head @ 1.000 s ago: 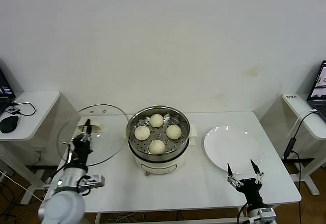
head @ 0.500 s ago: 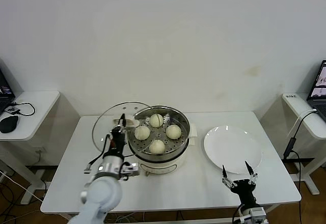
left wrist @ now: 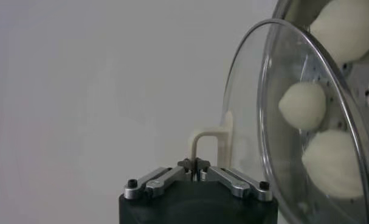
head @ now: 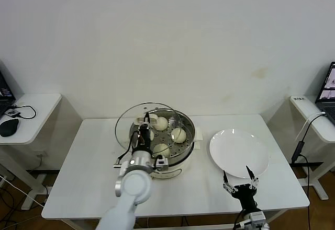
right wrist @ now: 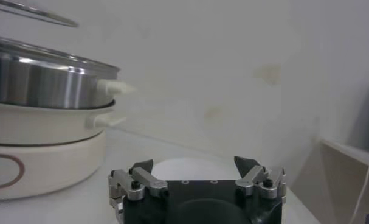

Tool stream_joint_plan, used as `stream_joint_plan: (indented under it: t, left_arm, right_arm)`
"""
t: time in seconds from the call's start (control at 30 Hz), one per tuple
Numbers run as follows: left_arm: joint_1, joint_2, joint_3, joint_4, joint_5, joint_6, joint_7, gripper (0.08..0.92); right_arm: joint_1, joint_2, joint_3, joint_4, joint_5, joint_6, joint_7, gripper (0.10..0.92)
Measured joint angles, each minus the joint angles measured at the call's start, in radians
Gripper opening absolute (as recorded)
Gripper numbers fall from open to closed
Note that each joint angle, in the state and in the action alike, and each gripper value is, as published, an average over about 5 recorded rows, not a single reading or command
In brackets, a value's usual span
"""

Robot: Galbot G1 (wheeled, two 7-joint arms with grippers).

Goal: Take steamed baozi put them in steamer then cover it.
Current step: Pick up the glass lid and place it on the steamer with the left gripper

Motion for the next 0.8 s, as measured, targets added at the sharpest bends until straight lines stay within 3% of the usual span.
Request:
stream_joint_plan:
  t: [0.43, 0.8]
  left_arm:
    - [-0.022, -0.097, 0.04, 0.086, 0.115, -0.013, 0.019, 0.117]
    - [-0.034, -0.128, 0.034, 0.138, 0.146, -0.018, 0.024, 0.117]
  right_arm:
    - [0.004, 0.002, -0.012, -0.014, -0.009, 0.001, 0.002, 0.823]
    - [0.003, 0.001, -0.019, -0.021, -0.013, 0.004, 0.001, 0.823]
